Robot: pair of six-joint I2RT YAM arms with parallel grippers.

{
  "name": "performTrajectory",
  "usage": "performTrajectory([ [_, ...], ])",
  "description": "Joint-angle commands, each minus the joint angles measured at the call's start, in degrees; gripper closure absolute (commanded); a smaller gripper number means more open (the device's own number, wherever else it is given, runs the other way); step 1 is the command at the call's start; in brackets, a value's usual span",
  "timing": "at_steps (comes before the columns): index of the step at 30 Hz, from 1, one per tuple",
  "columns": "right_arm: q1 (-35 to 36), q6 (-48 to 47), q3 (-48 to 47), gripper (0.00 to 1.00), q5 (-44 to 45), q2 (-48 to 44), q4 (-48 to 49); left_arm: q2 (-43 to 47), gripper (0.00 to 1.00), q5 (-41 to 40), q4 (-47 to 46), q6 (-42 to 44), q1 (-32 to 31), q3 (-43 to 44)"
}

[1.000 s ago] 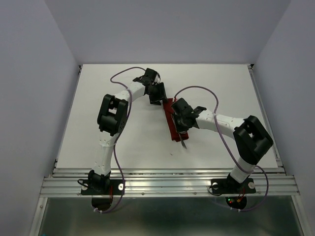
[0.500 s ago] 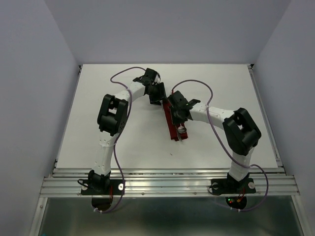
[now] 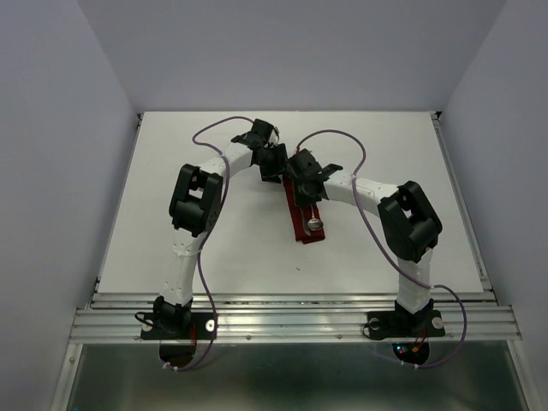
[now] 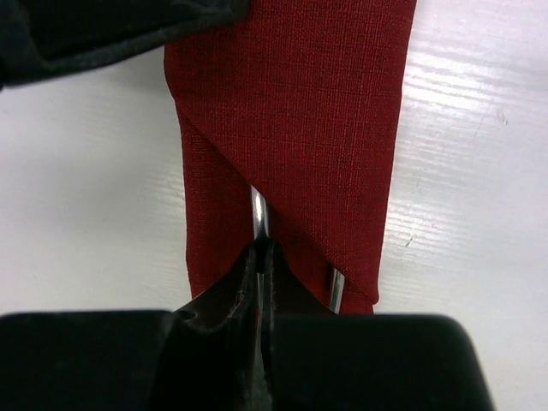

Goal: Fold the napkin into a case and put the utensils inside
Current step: Insert the knife into the folded napkin.

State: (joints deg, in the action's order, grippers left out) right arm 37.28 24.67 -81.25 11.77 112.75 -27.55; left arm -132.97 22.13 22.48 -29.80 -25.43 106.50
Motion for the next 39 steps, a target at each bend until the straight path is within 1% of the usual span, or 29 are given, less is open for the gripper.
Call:
performTrajectory([
  [1, -0.5, 2.1, -3.4, 0.99, 2.7, 1.2, 1.4, 0.2, 0.4, 0.1, 1.0, 1.4, -0.3, -1.3],
  [10, -0.5, 5.0, -4.3, 0.98, 4.9, 1.8, 2.8, 0.0, 0.4, 0.3, 1.0, 1.5, -0.5, -1.6],
  [11, -0.5, 5.0, -4.4, 0.96, 4.9, 1.9, 2.8, 0.0, 0.4, 0.3, 1.0, 1.5, -0.5, -1.6],
  [13, -0.5, 5.2, -3.9, 0.84, 4.3, 1.8, 2.8, 0.1, 0.4, 0.3, 0.9, 1.5, -0.5, -1.7],
  [15, -0.5, 5.5, -3.3, 0.79, 4.1, 1.2, 2.8, 0.0, 0.4, 0.3, 0.8, 1.5, -0.5, -1.6],
  [19, -0.5, 6.2, -1.1, 0.72, 3.2, -0.8, 3.1, -0.4, 0.4, 0.5, 0.8, 1.3, -0.5, -1.5],
  [28, -0.5, 6.7, 3.1, 0.72, 0.9, -4.4, 3.7, -0.6, 0.4, 0.6, 0.7, 1.1, -0.5, -1.5],
  [31, -0.5, 6.8, 4.3, 0.73, 0.5, -4.9, 3.9, -0.8, 0.4, 0.7, 0.7, 1.0, -0.5, -1.2],
  [39, 0.0, 6.1, 3.7, 0.75, 0.0, -3.2, 3.9, -0.9, 0.4, 0.8, 0.8, 0.9, -0.5, -1.5],
])
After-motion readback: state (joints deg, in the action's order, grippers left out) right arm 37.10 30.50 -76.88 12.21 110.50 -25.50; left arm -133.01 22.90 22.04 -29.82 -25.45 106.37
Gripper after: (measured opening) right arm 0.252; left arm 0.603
